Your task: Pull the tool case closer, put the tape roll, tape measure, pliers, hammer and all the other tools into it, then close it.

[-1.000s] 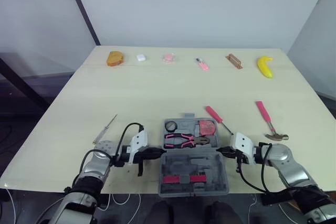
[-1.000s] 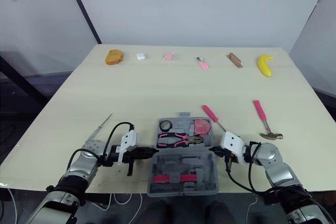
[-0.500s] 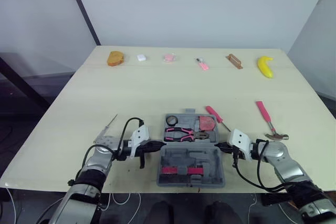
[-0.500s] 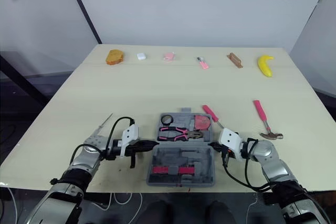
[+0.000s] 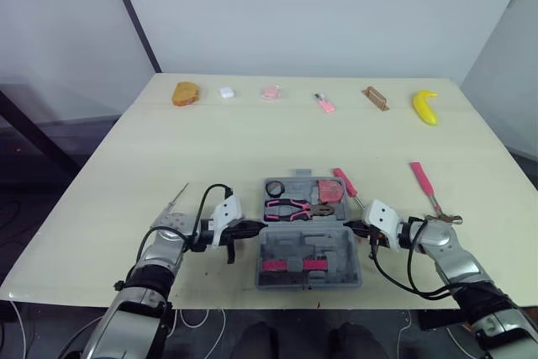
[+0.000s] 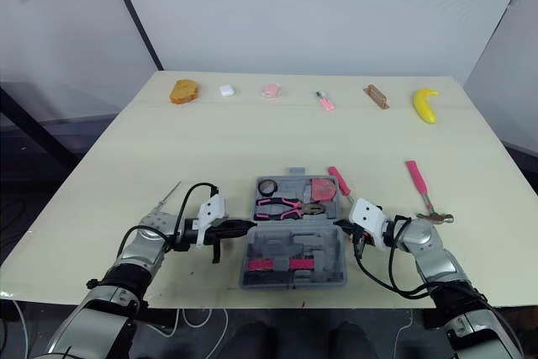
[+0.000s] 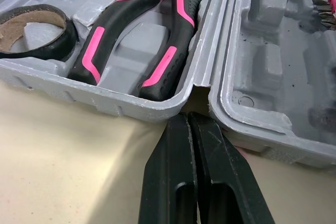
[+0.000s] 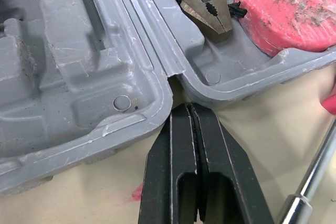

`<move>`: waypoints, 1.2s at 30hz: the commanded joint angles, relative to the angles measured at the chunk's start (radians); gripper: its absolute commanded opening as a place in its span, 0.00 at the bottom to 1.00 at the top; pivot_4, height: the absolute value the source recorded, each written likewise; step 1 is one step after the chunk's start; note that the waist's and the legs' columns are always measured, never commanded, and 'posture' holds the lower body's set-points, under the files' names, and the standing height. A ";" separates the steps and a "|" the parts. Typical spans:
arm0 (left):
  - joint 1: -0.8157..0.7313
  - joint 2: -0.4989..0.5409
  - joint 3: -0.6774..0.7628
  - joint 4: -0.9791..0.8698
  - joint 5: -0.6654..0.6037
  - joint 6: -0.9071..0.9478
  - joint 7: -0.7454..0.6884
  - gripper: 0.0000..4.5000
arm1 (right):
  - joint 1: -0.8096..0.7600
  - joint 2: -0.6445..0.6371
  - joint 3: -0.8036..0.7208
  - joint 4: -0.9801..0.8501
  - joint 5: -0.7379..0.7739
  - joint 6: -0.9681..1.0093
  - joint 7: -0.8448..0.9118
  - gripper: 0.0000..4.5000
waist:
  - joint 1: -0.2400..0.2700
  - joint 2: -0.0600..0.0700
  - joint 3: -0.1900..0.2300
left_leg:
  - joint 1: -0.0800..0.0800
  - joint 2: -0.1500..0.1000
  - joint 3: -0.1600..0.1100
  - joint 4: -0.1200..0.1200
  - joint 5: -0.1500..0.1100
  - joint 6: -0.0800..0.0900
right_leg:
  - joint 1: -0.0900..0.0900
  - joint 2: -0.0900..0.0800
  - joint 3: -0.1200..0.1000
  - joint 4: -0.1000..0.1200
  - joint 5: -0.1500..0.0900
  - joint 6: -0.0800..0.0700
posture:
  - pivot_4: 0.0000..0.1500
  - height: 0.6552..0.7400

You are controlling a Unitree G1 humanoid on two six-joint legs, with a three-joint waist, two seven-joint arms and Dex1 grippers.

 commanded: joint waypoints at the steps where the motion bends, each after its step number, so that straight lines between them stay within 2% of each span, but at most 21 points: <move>1: -0.027 -0.032 -0.014 -0.002 0.007 -0.013 0.000 0.03 | -0.036 0.019 0.001 -0.018 0.014 -0.034 0.001 0.00 | 0.000 0.000 0.000 | 0.000 0.000 0.000 0.000 0.000 0.000 | 0.000 0.000 0.000 0.000 0.000 0.000 | 1.00 1.00; 18: -0.071 -0.078 -0.020 0.042 0.032 -0.026 0.007 0.03 | -0.031 0.011 -0.008 -0.012 0.011 -0.029 0.008 0.00 | 0.006 0.000 0.000 | 0.000 -0.001 0.000 0.000 0.000 0.000 | 0.000 0.000 0.000 0.000 0.000 0.000 | 1.00 1.00; 36: -0.041 -0.076 -0.031 0.014 0.033 -0.019 -0.033 0.03 | -0.002 -0.009 -0.002 -0.056 0.023 0.028 0.058 0.00 | 0.005 0.000 0.000 | 0.000 -0.001 0.000 0.000 0.000 0.000 | 0.000 0.000 0.000 0.000 0.000 0.000 | 1.00 1.00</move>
